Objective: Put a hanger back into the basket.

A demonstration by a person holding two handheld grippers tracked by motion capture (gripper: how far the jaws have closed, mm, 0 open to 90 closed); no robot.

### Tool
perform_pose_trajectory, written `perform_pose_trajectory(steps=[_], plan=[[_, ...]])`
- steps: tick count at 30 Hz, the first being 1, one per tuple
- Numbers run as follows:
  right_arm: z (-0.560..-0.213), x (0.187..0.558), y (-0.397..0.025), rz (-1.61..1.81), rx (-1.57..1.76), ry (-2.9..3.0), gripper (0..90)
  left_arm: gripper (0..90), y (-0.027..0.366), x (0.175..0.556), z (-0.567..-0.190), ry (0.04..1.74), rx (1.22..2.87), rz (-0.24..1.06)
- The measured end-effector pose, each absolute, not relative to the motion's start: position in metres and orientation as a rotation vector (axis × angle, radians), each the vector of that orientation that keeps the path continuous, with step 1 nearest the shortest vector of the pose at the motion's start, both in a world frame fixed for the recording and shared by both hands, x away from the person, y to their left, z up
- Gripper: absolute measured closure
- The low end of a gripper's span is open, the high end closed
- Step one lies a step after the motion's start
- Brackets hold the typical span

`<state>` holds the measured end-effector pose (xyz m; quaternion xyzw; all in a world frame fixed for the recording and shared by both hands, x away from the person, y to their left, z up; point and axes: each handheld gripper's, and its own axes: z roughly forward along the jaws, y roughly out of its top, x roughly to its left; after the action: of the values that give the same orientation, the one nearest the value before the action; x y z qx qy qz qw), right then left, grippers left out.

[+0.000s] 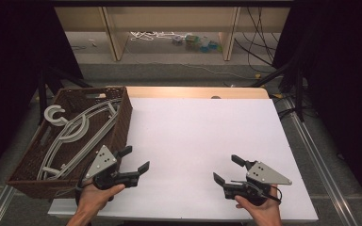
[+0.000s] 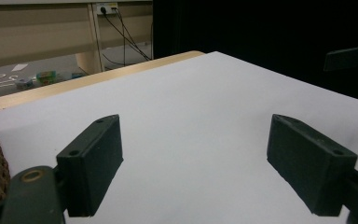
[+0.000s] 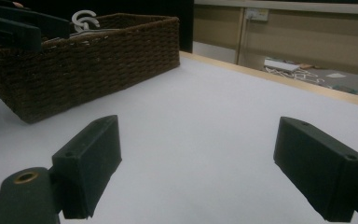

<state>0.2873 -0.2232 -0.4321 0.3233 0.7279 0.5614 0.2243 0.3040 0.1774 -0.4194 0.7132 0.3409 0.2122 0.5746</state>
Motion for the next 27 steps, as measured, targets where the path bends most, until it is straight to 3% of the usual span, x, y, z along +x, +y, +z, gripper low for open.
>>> perform_pose_trajectory(steps=[27], plan=[[-0.432,0.285,-0.221,1.562,0.896,2.022,15.8,16.1,0.175,0.298,-0.437,0.808,1.668,0.482]])
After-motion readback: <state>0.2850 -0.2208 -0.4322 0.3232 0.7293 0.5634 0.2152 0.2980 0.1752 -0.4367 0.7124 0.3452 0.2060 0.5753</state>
